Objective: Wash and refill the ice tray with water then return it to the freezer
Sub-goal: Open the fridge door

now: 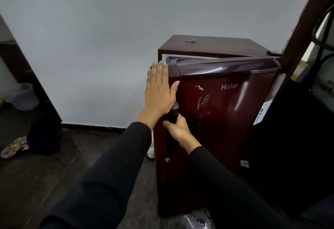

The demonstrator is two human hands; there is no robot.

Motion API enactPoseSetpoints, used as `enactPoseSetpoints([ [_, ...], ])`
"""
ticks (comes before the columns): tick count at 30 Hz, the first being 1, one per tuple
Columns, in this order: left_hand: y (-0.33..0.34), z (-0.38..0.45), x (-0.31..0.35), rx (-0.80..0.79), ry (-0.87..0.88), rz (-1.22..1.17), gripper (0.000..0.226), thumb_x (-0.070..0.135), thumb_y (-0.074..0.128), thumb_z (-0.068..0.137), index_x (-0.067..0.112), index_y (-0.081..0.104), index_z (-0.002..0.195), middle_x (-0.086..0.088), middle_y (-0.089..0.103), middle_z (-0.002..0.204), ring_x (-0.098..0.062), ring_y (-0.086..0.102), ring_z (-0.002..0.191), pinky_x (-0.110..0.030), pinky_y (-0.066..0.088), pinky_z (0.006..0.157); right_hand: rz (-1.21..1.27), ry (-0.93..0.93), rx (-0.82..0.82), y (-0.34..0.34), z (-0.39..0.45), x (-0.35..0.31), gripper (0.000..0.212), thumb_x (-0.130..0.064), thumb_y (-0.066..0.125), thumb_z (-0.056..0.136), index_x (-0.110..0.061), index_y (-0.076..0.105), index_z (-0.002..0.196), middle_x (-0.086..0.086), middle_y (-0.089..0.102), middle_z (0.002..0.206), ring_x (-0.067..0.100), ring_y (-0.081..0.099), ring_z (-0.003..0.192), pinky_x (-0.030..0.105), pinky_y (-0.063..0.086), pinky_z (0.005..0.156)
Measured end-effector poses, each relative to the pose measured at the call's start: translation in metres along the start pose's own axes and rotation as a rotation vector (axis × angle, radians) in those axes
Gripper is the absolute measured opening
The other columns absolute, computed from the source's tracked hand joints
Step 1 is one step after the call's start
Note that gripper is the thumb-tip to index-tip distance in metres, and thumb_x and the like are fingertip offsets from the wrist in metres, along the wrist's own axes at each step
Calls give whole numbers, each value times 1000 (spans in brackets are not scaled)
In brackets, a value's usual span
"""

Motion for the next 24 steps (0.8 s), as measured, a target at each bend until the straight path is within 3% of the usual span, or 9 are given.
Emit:
enactPoseSetpoints([
  [10,-42,-59,64,61,-12,55,63,41,27,99,-1,28,146,-19,31,152,-35,19,145,-43,9,120,73,2,2,-44,-85,16,36,-13,63,76,-15,60,112,7,70,98,21,69,91,36,58,80],
  [13,-55,-77,84,69,17,74,61,39,30,99,-1,30,146,-19,32,152,-34,21,144,-42,10,120,89,-11,34,-60,-112,19,27,-9,58,70,-15,63,96,4,67,83,18,66,77,38,56,72],
  [16,-69,-95,108,86,38,72,59,38,30,99,-1,33,145,-20,36,150,-34,25,143,-42,12,120,117,-13,62,-78,-139,22,21,0,53,70,-19,58,76,-2,60,65,13,57,62,32,48,59],
  [20,-85,-117,143,85,62,68,58,36,30,99,-1,36,143,-21,39,148,-34,29,141,-45,16,119,141,0,140,-105,-173,27,24,6,47,72,-17,53,70,-4,52,56,12,49,54,29,40,52],
  [24,-97,-135,177,73,117,51,56,33,32,99,0,37,143,-22,41,145,-34,32,139,-46,14,119,180,-14,287,-131,-202,37,26,6,48,78,-18,57,76,-3,57,61,9,51,52,23,41,48],
])
Point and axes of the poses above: each hand's wrist, its own z-axis towards the middle knuckle, its own y-axis out of the palm, x = y × z, the point moved 2 cm from there along z, towards the middle knuckle
